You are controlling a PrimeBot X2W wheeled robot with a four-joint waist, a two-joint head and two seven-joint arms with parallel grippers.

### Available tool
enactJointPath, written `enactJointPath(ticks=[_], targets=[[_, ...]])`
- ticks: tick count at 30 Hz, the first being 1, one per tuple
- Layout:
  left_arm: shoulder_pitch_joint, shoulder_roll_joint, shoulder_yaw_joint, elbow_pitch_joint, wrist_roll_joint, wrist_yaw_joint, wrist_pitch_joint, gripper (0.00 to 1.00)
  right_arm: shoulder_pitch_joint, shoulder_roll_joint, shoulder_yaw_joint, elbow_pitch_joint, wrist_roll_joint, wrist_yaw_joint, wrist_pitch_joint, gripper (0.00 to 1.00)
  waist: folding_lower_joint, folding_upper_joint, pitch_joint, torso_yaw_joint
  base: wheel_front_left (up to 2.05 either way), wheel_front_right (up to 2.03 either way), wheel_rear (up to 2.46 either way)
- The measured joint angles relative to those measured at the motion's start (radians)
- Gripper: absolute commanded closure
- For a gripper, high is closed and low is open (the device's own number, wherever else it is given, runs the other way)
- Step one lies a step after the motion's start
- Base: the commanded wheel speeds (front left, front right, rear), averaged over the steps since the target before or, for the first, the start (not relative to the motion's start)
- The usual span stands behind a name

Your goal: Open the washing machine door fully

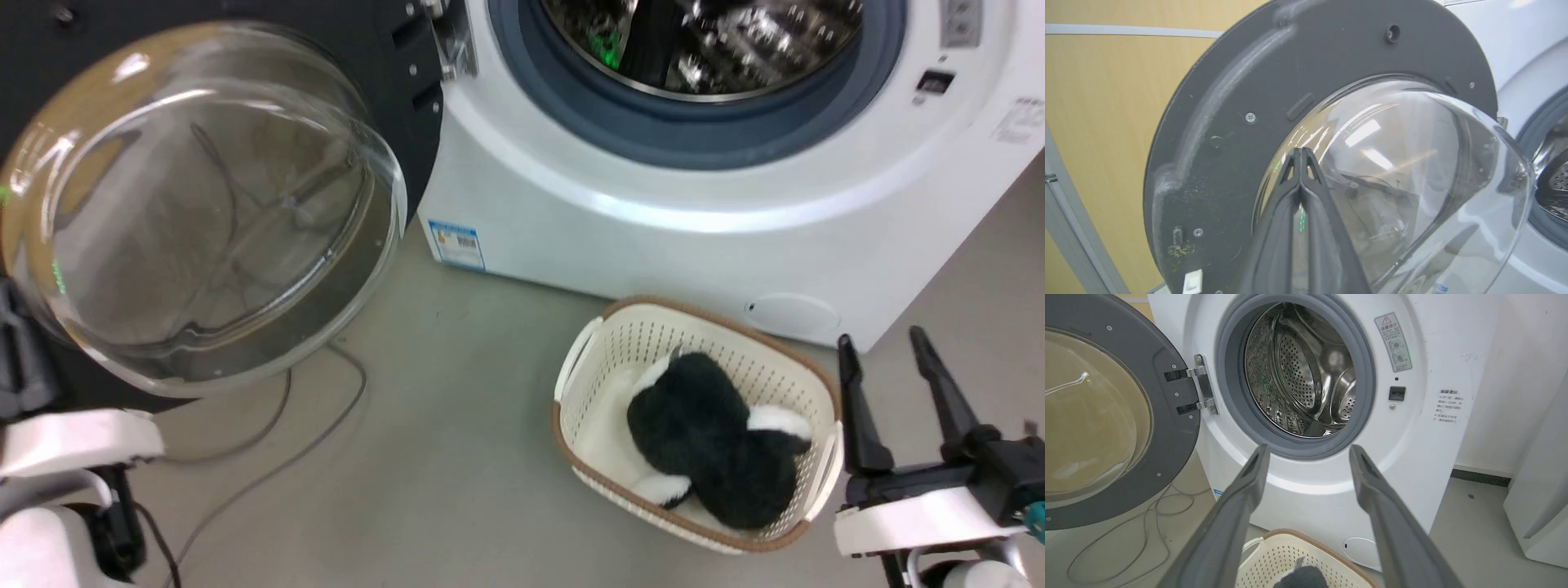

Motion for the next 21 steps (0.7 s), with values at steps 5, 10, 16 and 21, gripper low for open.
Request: enactJointPath(ticks=[5, 10, 16, 21], targets=[[0.039, -0.014, -0.038, -0.049, 0.010, -0.026, 0.000, 0.31, 0.019, 0.001, -0.019, -0.024, 0.012, 0.000, 0.000, 0.00, 0.0000, 0.0000, -0.052, -0.011, 0.00, 0.00, 0.00], [0.102, -0.037, -0.092, -0.091, 0.014, -0.058, 0.000, 0.00, 0.054, 0.002, -0.021, -0.037, 0.028, 0.000, 0.000, 0.00, -0.0001, 0.0000, -0.103, -0.041, 0.00, 0.00, 0.00], [0.147, -0.046, -0.155, -0.089, 0.014, -0.080, 0.000, 0.00, 0.077, 0.002, -0.022, -0.049, 0.035, 0.000, 0.000, 0.00, -0.0001, 0.0000, -0.132, -0.081, 0.00, 0.00, 0.00], [0.173, -0.052, -0.207, -0.080, 0.010, -0.090, 0.000, 0.00, 0.083, 0.002, -0.023, -0.054, 0.036, 0.000, 0.000, 0.00, -0.0001, 0.0000, -0.146, -0.118, 0.00, 0.00, 0.00]])
